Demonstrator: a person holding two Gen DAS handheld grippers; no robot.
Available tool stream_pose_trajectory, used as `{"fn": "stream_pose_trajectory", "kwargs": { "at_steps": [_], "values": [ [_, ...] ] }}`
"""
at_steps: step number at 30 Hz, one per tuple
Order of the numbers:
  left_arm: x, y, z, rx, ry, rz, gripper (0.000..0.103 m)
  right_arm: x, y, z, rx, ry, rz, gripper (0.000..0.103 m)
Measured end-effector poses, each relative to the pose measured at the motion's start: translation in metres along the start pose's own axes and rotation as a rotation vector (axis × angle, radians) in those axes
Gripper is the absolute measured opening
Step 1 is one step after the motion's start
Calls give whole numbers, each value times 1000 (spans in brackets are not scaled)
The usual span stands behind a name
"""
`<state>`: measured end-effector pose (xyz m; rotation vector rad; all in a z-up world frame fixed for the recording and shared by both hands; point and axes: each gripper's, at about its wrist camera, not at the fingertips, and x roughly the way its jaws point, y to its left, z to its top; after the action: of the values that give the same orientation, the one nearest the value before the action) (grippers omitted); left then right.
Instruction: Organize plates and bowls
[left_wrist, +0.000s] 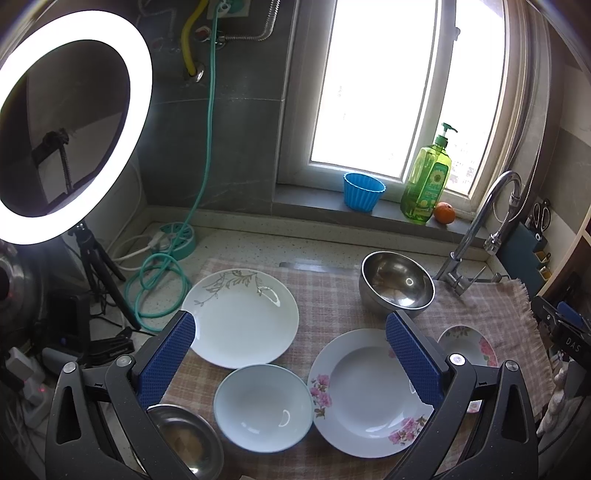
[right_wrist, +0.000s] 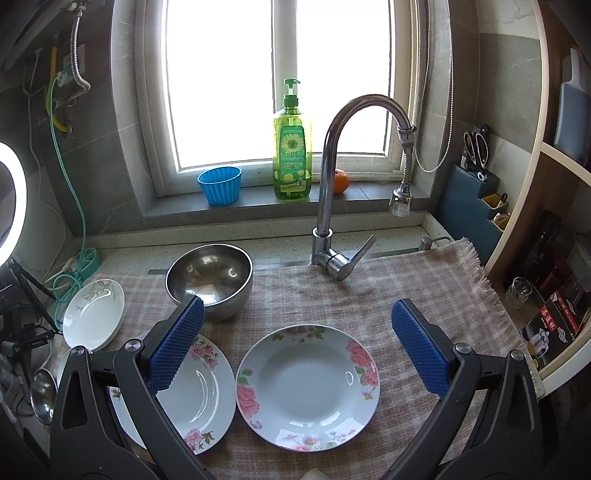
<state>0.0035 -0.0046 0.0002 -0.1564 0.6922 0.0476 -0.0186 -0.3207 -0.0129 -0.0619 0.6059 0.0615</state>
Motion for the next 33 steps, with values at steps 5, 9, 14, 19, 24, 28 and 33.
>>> {"fn": "stream_pose_trajectory", "kwargs": {
  "at_steps": [5, 9, 14, 19, 24, 28, 33],
  "values": [
    [0, 1, 0, -1, 0, -1, 102, 0, -1, -1, 2, -1, 2, 103],
    [0, 0, 0, -1, 0, 0, 102, 0, -1, -1, 4, 0, 2, 103],
    [1, -1, 0, -2, 0, -1, 102, 1, -1, -1, 3, 1, 4, 103],
    [1, -1, 0, -2, 0, -1, 102, 4, 0, 0, -1, 3, 10, 103],
    [1, 0, 0, -2, 0, -1, 102, 4, 0, 0, 0, 3, 8, 103],
    [2, 0, 0, -2, 0, -1, 102, 5, 1, 0, 1, 3, 7, 103],
    [3, -2, -1, -1, 1, -3, 102, 5, 0, 0, 0, 4, 8, 103]
  ]
}}
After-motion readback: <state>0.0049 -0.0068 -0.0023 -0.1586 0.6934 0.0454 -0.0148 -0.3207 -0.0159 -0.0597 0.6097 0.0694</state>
